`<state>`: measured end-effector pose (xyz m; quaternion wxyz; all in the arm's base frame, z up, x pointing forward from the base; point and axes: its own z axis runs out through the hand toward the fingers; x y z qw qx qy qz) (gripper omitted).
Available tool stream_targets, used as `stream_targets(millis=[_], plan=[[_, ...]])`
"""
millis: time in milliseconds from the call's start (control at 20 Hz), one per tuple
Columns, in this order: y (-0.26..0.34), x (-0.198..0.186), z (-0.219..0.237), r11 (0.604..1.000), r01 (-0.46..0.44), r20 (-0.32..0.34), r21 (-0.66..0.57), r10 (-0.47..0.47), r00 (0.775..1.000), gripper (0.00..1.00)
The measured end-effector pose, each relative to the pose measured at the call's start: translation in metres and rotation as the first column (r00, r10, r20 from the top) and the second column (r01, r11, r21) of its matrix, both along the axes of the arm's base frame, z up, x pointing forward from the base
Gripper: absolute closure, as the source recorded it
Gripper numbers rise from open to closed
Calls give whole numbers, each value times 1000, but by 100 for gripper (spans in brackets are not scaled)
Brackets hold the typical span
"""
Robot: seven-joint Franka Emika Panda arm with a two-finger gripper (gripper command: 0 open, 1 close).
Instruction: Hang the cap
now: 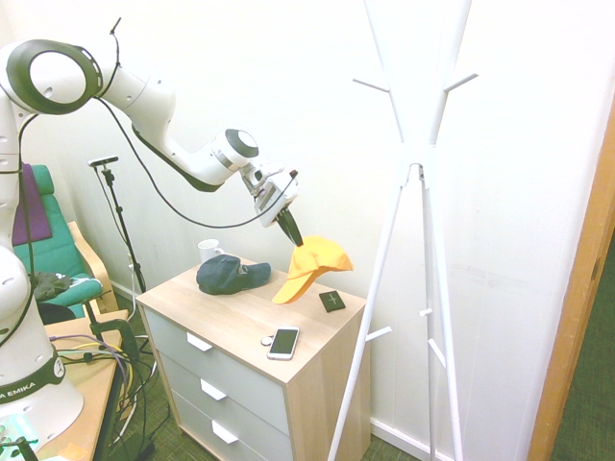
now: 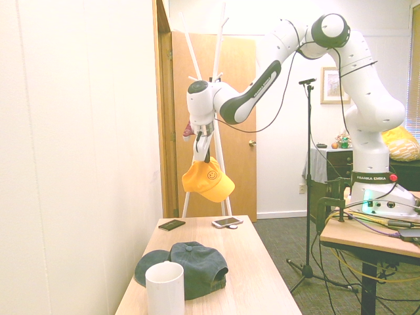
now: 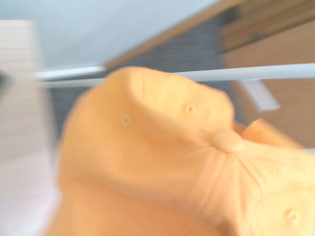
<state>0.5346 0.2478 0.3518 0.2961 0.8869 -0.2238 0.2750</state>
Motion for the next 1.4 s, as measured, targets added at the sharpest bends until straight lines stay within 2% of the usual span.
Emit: stream_targets(millis=[250,500,650,900,1100,1400], plan=[[-13,-6,63,986,27,82,-164,-14,997,100],[-26,11,139,960,58,148,-273,-18,989,100],[-28,11,169,938,75,160,-338,-21,987,100],[-39,8,194,896,94,178,-433,-17,984,100],[-50,1,228,872,122,207,-473,-24,978,100],[-53,-9,280,861,150,255,-486,-24,967,100]])
